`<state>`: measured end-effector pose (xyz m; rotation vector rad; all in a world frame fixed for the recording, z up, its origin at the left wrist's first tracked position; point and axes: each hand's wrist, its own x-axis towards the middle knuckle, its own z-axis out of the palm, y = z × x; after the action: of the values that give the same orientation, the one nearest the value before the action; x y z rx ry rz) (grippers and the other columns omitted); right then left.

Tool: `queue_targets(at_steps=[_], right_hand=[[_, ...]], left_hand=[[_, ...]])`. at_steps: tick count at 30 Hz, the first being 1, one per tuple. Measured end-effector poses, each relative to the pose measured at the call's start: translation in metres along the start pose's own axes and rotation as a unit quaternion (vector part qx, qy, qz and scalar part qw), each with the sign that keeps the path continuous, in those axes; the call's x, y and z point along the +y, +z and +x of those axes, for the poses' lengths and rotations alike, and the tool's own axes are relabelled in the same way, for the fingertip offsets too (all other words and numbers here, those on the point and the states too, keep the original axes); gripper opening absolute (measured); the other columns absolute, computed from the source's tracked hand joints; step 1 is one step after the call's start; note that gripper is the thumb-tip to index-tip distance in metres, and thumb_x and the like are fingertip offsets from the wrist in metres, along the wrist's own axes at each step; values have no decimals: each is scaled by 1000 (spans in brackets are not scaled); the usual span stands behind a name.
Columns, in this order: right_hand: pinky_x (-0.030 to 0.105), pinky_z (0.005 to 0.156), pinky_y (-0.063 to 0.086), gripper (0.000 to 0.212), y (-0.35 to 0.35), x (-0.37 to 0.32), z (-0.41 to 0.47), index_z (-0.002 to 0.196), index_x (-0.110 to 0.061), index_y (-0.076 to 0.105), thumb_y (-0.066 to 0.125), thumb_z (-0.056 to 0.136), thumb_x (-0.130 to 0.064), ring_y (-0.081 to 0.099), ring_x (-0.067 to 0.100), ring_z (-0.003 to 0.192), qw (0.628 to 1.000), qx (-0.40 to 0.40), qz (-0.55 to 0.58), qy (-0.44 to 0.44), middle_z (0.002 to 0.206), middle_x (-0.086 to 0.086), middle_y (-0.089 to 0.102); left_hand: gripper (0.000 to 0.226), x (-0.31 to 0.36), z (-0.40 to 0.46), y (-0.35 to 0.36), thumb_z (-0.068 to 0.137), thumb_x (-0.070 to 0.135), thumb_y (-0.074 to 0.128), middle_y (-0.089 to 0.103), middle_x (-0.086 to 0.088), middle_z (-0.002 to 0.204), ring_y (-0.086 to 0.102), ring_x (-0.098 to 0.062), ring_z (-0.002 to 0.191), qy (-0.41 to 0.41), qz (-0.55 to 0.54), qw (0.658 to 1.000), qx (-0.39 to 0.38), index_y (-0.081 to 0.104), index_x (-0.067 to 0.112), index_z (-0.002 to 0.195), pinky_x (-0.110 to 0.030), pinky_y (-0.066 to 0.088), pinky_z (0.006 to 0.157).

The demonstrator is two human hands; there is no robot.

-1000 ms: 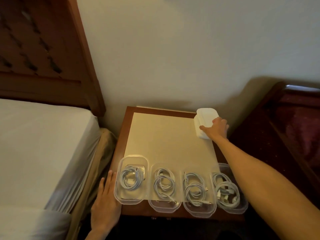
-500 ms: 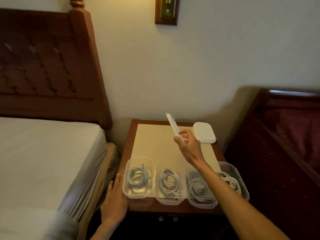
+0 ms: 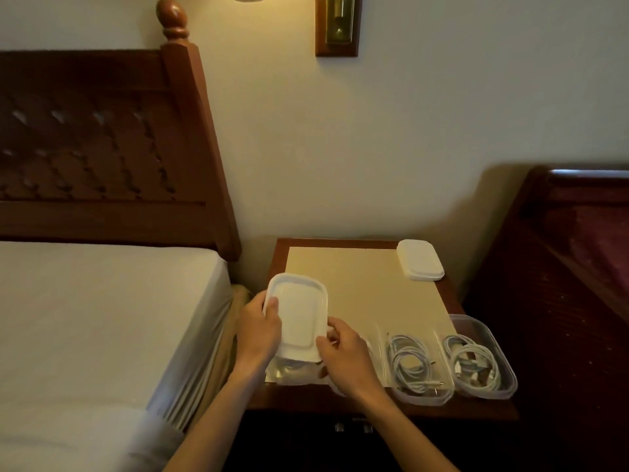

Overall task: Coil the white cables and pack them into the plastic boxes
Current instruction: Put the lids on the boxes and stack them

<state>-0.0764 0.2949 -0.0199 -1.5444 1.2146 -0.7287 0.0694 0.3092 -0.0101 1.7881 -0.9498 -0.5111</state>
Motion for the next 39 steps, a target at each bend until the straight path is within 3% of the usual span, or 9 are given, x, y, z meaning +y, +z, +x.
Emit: queue_targets(at_steps=[3, 6, 19, 22, 25, 30, 33, 37, 39], right_hand=[[31, 90, 44, 64, 6, 13, 3, 146, -23, 30, 55, 86, -25, 49, 19, 112, 969, 26, -244, -33, 123, 0, 53], [37, 103, 33, 60, 16, 22, 6, 146, -23, 28, 47, 90, -27, 32, 22, 125, 926, 12, -372, -63, 139, 0, 38], [46, 76, 32, 39, 43, 31, 20, 102, -8, 63, 65, 65, -18, 48, 30, 93, 838, 9, -534, -112, 108, 11, 57], [56, 110, 19, 75, 50, 24, 33, 146, -1, 24, 61, 84, -21, 20, 36, 138, 851, -56, -508, -120, 156, 18, 13], [54, 116, -8, 83, 59, 19, 44, 152, 1, 1, 54, 91, -18, -10, 32, 149, 839, -110, -521, -113, 162, 18, -6], [42, 117, 28, 46, 74, 26, 56, 135, 7, 43, 41, 89, 1, 35, 38, 136, 878, -24, -454, -147, 143, 26, 41], [45, 105, 43, 53, 89, 37, 66, 127, 4, 56, 27, 82, -5, 55, 39, 120, 884, -8, -447, -136, 130, 25, 57], [39, 114, -10, 90, 91, 41, 67, 151, 6, 12, -15, 68, -17, 4, 38, 149, 882, -35, -446, -147, 158, 27, 10], [35, 112, -19, 76, 90, 41, 66, 152, 3, -1, -11, 79, -12, -9, 34, 149, 883, -41, -443, -148, 160, 25, -3]], left_hand=[[23, -31, 6, 7, 101, 28, 47, 68, 0, 92, 59, -8, 74, -9, 133, 991, 13, 67, 16, 98, -18, 43, 57], [18, -57, 8, 14, 96, 36, 54, 63, 5, 98, 59, -10, 80, -19, 221, 974, 37, 66, 23, 95, -24, 50, 68], [27, -85, 17, 23, 102, 23, 43, 57, -6, 111, 54, -16, 87, -31, 247, 968, 21, 64, 14, 115, -30, 48, 77], [27, -90, 24, 17, 102, 20, 43, 58, -6, 111, 51, -13, 88, -7, 241, 970, 18, 63, 11, 118, -29, 46, 80], [27, -92, 28, 14, 102, 19, 44, 60, -7, 113, 47, -10, 89, 7, 241, 970, 15, 62, 9, 120, -24, 42, 78], [27, -98, 30, 14, 102, 19, 46, 60, -5, 111, 49, -10, 90, 16, 222, 975, 20, 63, 10, 120, -25, 46, 83], [26, -103, 30, 14, 101, 18, 47, 58, -1, 103, 51, -10, 86, 31, 211, 977, 24, 64, 10, 118, -23, 44, 77], [23, -107, 30, 15, 100, 16, 49, 53, 4, 95, 50, -8, 81, 39, 191, 980, 34, 66, 11, 115, -16, 37, 67], [23, -110, 31, 16, 100, 16, 49, 53, 4, 93, 50, -8, 81, 42, 185, 981, 39, 66, 11, 115, -17, 37, 68]])
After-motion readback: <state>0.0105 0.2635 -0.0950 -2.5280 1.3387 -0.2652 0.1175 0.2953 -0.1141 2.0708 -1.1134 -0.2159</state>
